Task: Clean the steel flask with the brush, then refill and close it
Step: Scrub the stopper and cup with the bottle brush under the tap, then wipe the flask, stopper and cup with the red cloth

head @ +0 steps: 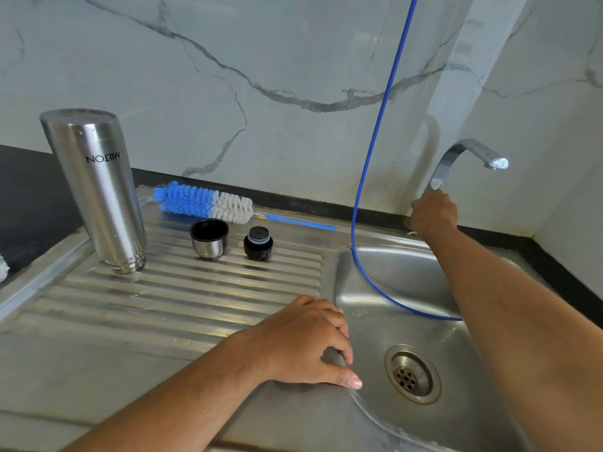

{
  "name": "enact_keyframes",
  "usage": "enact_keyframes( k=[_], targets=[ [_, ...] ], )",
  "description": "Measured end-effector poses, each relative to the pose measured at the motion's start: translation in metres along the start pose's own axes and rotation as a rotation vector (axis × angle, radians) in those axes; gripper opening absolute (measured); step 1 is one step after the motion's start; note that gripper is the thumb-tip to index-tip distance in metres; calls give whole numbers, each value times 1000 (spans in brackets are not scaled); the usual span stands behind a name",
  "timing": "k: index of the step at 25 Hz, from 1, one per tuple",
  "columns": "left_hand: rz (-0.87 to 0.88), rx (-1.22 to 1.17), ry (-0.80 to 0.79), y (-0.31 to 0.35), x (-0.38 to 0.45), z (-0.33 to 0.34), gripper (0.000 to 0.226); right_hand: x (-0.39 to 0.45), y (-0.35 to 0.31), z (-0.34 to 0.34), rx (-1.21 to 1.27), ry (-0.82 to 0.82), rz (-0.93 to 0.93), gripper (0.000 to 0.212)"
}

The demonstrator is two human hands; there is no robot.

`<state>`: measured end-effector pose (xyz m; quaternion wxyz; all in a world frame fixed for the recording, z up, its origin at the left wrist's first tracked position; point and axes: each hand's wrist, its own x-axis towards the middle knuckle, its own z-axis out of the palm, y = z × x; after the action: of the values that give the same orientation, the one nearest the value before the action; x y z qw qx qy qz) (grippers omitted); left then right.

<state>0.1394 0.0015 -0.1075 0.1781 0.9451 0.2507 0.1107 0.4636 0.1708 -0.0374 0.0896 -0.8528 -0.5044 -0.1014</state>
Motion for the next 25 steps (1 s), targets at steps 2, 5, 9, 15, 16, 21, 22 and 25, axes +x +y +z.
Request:
enact_keyframes(
  k=[2,5,9,15,16,21,22,25],
  targets=[
    [3,3,0,-1,0,0,46,-2,-1,-3,49,12,26,39],
    [1,-1,-2,-1,1,1,46,-5,1,-8,95,25,28,43],
    [7,12,-11,-1,1,0,46,-23,-1,-20,171,21,19,43],
    [32,52,-2,-1,3,-1,47,-89,-14,-71,496,246,-65,20],
    [35,64,2,-1,3,0,47,-108,-16,-68,591,194,-102,22],
    [39,86,-2,0,4,-1,48,-173,-23,-35,566,-372,-140,25],
    [38,89,2,1,3,-2,48,-178,-26,-38,624,-346,-124,24],
    [9,43,29,9,-4,-11,45,-201,-36,-49,748,-291,-84,19]
  ],
)
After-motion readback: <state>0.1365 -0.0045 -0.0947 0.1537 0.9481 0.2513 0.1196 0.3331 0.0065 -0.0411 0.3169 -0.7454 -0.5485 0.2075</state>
